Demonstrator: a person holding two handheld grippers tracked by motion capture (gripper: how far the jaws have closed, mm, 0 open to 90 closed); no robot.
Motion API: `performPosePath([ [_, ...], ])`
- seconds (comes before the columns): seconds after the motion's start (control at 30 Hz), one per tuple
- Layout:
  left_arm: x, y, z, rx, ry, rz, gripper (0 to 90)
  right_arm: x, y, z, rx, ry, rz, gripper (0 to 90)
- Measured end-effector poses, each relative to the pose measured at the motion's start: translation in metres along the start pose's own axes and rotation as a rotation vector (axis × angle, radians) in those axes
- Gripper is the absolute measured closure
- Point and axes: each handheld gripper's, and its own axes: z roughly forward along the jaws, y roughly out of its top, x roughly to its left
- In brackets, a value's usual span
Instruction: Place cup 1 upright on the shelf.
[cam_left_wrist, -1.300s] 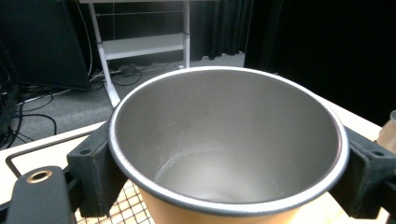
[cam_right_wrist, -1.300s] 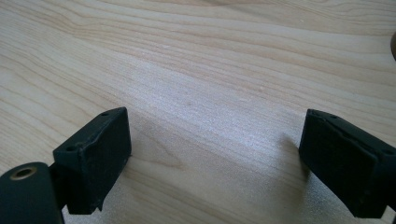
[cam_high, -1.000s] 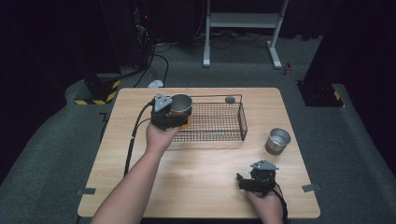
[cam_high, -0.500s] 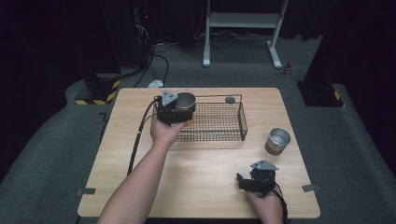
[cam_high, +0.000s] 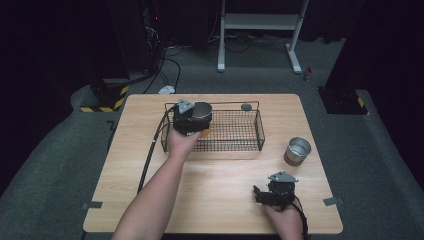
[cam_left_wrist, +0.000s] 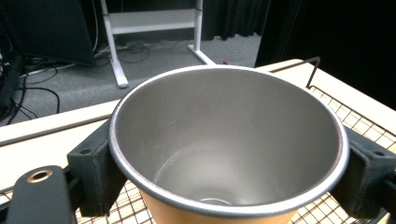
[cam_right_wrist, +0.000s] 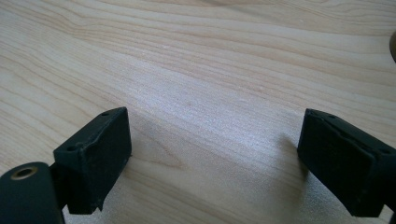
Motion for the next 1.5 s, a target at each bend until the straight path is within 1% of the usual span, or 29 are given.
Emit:
performPosePath([
  [0.1, 0.0, -0.003, 0.004, 0.01, 0.004, 0.003, 13.4, 0.0, 0.0, 0.0, 0.0, 0.0, 0.0, 9.6],
  [0.17, 0.001, -0.006, 0.006, 0.011, 0.007, -0.004, 13.4, 0.0, 0.0, 0.0, 0.0, 0.0, 0.0, 9.6],
  [0.2, 0.002, -0.007, 0.008, 0.016, 0.009, -0.009, 13.4, 0.0, 0.0, 0.0, 0.0, 0.0, 0.0, 9.6],
  [0.23, 0.002, -0.009, 0.011, 0.041, 0.013, -0.023, 13.4, 0.0, 0.0, 0.0, 0.0, 0.0, 0.0, 9.6],
  [0.27, 0.002, -0.009, 0.011, 0.041, 0.013, -0.023, 13.4, 0.0, 0.0, 0.0, 0.0, 0.0, 0.0, 9.6],
  [0.33, 0.002, -0.012, 0.013, 0.052, 0.023, -0.035, 13.4, 0.0, 0.0, 0.0, 0.0, 0.0, 0.0, 9.6],
  [0.53, 0.004, -0.019, 0.016, 0.064, 0.036, -0.062, 13.4, 0.0, 0.0, 0.0, 0.0, 0.0, 0.0, 9.6],
  [0.6, 0.003, -0.021, 0.018, 0.071, 0.044, -0.057, 13.4, 0.0, 0.0, 0.0, 0.0, 0.0, 0.0, 9.6],
  [0.7, 0.001, -0.023, 0.019, 0.081, 0.055, -0.036, 13.4, 0.0, 0.0, 0.0, 0.001, 0.0, 0.002, 9.6],
  [0.8, 0.001, -0.025, 0.02, 0.096, 0.075, -0.007, 13.4, 0.0, 0.0, 0.0, 0.0, 0.0, 0.0, 9.6],
  [0.97, 0.002, -0.029, 0.022, 0.121, 0.081, 0.003, 13.4, 0.0, 0.0, 0.0, 0.001, -0.001, 0.002, 9.6],
  [1.1, 0.001, -0.031, 0.023, 0.119, 0.081, 0.006, 13.4, 0.0, 0.0, 0.0, 0.0, -0.001, 0.002, 9.6],
  [1.23, 0.0, -0.031, 0.023, 0.125, 0.082, 0.02, 13.4, 0.0, 0.0, 0.0, 0.0, 0.001, 0.002, 9.7],
  [1.4, 0.0, -0.031, 0.023, 0.123, 0.083, 0.016, 13.4, 0.0, 0.0, 0.0, 0.001, 0.001, 0.002, 9.7],
  [1.5, 0.0, -0.032, 0.023, 0.124, 0.088, 0.025, 13.4, 0.0, 0.0, 0.0, 0.001, 0.001, 0.002, 9.7],
])
